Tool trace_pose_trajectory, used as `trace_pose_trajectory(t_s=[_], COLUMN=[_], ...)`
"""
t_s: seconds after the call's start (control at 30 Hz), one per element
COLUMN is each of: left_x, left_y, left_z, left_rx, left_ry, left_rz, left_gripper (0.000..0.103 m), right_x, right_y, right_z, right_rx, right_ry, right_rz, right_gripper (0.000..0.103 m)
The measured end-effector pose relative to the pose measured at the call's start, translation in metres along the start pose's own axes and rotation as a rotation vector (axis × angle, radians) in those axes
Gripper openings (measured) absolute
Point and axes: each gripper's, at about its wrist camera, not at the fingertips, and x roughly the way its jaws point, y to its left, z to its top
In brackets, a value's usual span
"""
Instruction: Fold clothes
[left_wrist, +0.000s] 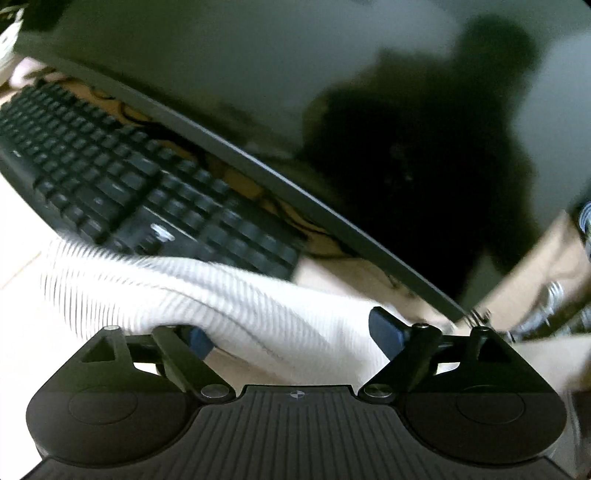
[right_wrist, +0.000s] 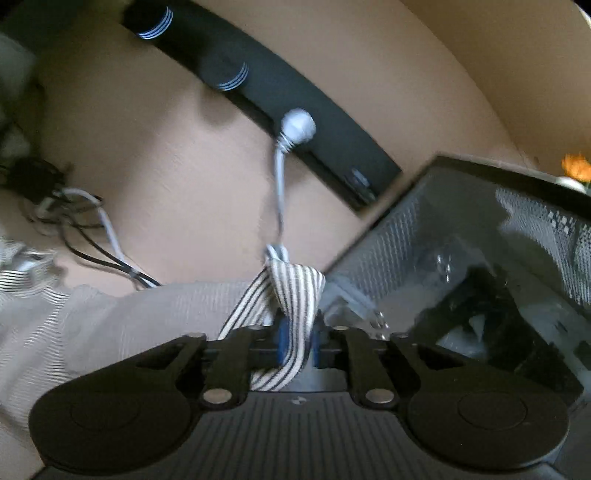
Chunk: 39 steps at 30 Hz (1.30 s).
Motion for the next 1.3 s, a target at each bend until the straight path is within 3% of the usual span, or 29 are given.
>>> trace_pose_trajectory(t_s=[0.1,0.2,0.3,0.37,0.43,0.5,0.63,0.83,0.9,0.97,1.1,1.2,1.27,1.3], left_x=[-0.005,0.005,0.018,0.023,0.021,0.02,0.021,0.023,0.025,0.024,0.011,0.002,0.001,0.001], left_y=[-0.011,-0.026,-0.042,-0.051,-0.061,-0.069,-0.06,-0.016,-0.003,0.009,0.005,-0.015,-0.028,-0.036], left_z=[-0.018,-0.038,-0.058,-0.071,-0.084,-0.091,-0.083,-0.038,-0.022,-0.009,-0.009,-0.023,-0.039,-0.048], left_rx=[0.074,0.118,0.173,0.212,0.245,0.277,0.255,0.168,0.154,0.112,0.08,0.127,0.151,0.174], left_ry=[0.012,0.09,0.11,0.123,0.139,0.14,0.102,-0.026,-0.077,-0.082,-0.04,0.014,0.072,0.097], left_rz=[-0.066,-0.144,-0.187,-0.216,-0.247,-0.259,-0.181,0.002,0.094,0.137,0.063,-0.036,-0.129,-0.17], left_gripper=[0.097,0.099,0.099,0.099,0.099,0.1,0.1,0.101,0.101,0.101,0.102,0.103,0.103,0.103], right_x=[0.003,-0.001,0.014,0.024,0.042,0.063,0.098,0.066,0.064,0.056,0.052,0.073,0.088,0.095], right_y=[-0.004,-0.004,0.024,0.046,0.076,0.105,0.127,0.101,0.095,0.094,0.094,0.122,0.149,0.161], right_z=[-0.002,-0.001,0.002,0.001,-0.003,-0.013,-0.054,-0.101,-0.095,-0.075,-0.027,-0.006,-0.003,-0.002], right_rx=[0.095,0.227,0.286,0.311,0.284,0.259,0.305,0.399,0.356,0.334,0.465,0.546,0.537,0.529], right_ry=[-0.005,-0.061,-0.036,0.0,0.036,0.078,0.238,0.303,0.318,0.26,0.145,0.177,0.224,0.247], right_rz=[-0.036,0.062,0.308,0.465,0.545,0.573,0.584,0.577,0.548,0.535,0.72,0.879,0.934,0.961], right_gripper=[0.029,0.051,0.05,0.044,0.042,0.042,0.042,0.042,0.042,0.042,0.041,0.041,0.041,0.035])
